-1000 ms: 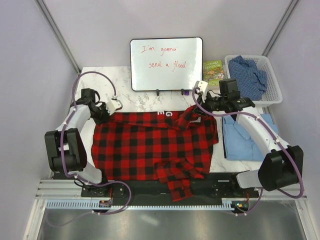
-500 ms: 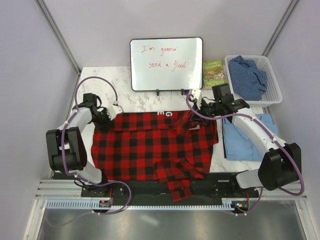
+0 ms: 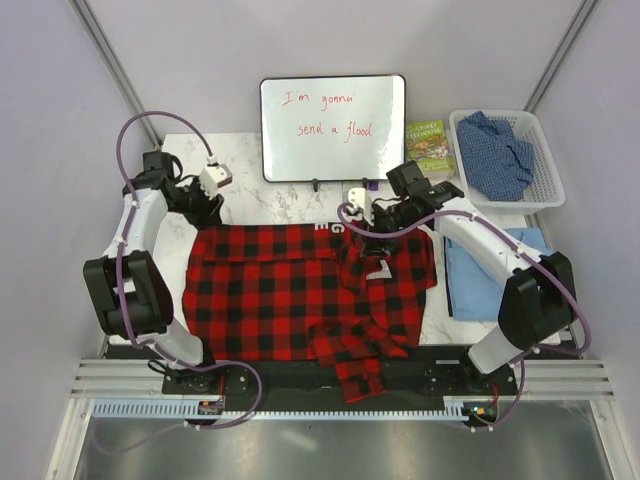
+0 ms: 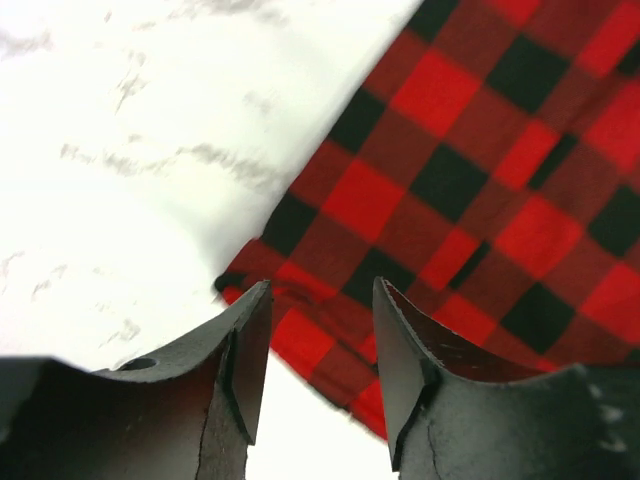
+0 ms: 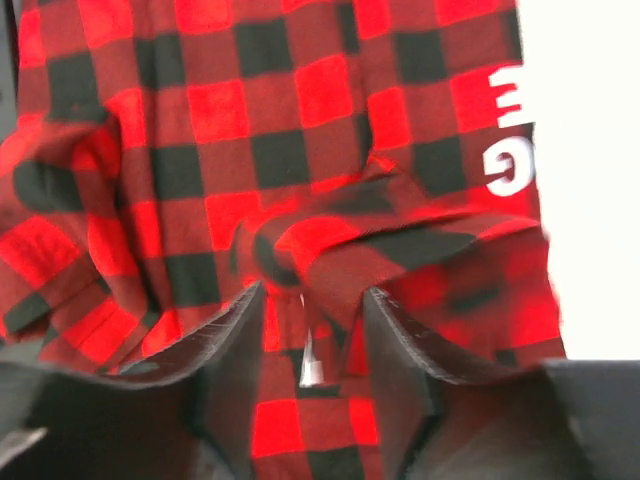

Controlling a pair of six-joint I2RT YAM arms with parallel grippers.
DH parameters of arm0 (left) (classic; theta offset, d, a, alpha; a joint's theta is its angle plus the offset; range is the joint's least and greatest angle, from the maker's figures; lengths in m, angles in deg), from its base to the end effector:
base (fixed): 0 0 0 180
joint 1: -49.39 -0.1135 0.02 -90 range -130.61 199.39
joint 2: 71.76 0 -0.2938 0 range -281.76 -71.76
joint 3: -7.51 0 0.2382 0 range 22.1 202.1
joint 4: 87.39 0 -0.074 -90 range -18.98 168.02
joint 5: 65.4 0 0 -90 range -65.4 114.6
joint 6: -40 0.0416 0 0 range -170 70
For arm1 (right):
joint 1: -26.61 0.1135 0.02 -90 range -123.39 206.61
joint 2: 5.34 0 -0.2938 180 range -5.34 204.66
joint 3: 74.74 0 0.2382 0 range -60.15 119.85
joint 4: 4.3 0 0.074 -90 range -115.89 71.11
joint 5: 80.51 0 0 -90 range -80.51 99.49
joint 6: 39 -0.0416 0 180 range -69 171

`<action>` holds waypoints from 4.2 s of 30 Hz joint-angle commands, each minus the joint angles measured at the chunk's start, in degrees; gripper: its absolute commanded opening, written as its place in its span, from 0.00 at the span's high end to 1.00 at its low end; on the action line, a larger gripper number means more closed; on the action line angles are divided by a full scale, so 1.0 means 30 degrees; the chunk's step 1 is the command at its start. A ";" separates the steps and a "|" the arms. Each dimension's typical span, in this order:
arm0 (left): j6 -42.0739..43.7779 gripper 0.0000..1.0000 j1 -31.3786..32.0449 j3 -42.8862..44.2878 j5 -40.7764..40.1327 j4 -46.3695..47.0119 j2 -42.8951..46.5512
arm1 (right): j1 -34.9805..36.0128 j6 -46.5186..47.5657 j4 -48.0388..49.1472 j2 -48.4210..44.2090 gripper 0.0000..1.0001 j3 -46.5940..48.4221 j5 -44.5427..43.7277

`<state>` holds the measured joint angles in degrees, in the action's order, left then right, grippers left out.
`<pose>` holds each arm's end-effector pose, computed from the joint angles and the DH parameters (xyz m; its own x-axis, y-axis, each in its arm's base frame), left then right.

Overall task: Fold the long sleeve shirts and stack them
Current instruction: Fold the shirt

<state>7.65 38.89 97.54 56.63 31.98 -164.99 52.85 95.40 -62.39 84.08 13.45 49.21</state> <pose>0.3212 0.0371 0.2955 -0.4084 0.6527 -0.6381 0.7859 0.6070 0.1179 0.2656 0.1606 0.3110 -0.1086 -0.6535 -0.7491 -0.9917 0.1239 0.0357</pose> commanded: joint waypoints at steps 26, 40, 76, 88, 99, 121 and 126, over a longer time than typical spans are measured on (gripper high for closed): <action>-0.5416 0.33 0.4116 -0.1826 0.2770 0.0581 0.4327 | -0.0602 -1.4041 0.1797 0.8627 0.28 0.7954 -0.4568; -0.5917 0.25 0.4175 -0.1796 0.3999 0.0436 0.5968 | 0.0861 -0.6881 -0.0992 0.2950 1.00 0.2102 0.0906; 0.0381 0.21 1.5014 -0.4026 0.6812 1.2683 -0.2143 | -0.2094 -0.1146 0.0143 -0.4966 0.39 -0.5317 0.0147; 0.5802 0.29 1.6801 -0.2646 0.6990 0.8346 -0.3845 | -0.5522 -0.4869 0.0967 -0.1129 0.50 -0.1422 0.2490; 0.3700 0.98 1.8088 -0.1507 0.4357 0.4251 0.0047 | -0.6080 -0.6446 0.2282 -0.0278 0.55 -0.0950 0.3075; -0.9425 0.98 2.8316 0.5874 -0.0750 -1.2895 -0.0297 | -0.1013 -1.0993 0.7793 0.0982 0.79 -0.3381 0.2021; -1.1715 0.98 2.8053 0.6495 -0.1446 -1.1287 0.0488 | -0.1742 -1.0582 0.7647 -0.0976 0.60 -0.3733 0.3981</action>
<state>-17.77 123.72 113.78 51.17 2.76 -166.13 49.79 62.73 -40.71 86.75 2.96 56.16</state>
